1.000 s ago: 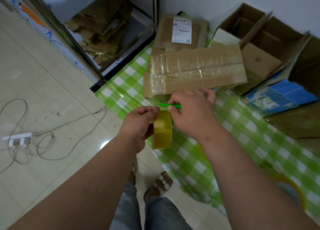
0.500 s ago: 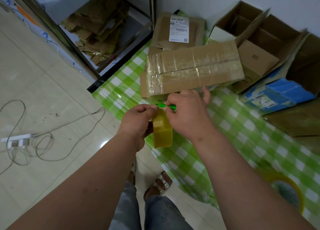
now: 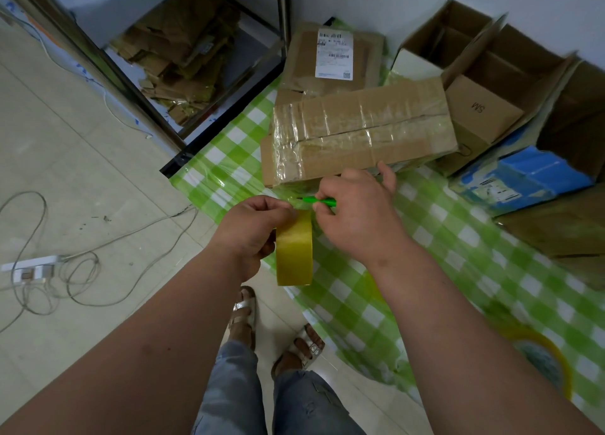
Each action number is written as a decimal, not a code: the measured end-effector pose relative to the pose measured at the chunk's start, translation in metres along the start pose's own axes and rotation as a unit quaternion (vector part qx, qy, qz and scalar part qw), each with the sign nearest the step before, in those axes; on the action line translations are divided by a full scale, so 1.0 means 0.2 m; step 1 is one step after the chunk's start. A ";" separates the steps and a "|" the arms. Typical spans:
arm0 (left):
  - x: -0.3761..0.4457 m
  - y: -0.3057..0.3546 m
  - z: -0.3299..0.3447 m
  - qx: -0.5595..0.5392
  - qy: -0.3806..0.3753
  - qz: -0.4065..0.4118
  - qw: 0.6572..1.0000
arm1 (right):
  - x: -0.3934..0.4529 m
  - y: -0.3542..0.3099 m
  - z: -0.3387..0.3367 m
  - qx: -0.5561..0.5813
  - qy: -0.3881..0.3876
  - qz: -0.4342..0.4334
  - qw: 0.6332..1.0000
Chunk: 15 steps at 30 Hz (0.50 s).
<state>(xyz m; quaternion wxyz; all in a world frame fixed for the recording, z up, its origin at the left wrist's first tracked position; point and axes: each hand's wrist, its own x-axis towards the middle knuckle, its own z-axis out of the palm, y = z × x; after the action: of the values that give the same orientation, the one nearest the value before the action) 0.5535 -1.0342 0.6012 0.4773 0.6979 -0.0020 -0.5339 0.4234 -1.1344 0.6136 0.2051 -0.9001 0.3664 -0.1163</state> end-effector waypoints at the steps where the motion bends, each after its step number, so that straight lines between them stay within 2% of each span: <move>1: 0.01 0.00 0.00 0.003 -0.005 -0.003 1.000 | 0.00 0.01 0.00 -0.004 -0.001 -0.003 1.000; 10: 0.02 -0.02 -0.03 0.012 -0.008 -0.020 1.000 | -0.01 0.07 -0.03 -0.079 -0.019 -0.021 0.996; 15: 0.04 0.00 -0.02 0.126 -0.013 0.019 0.992 | -0.02 0.09 0.00 -0.105 0.012 -0.004 0.994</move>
<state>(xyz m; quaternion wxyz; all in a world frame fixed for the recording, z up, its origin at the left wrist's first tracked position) 0.5606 -1.0348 0.5953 0.3957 0.7455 -0.0889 -0.5289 0.4094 -1.1430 0.6044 0.1041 -0.9167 0.3753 -0.0890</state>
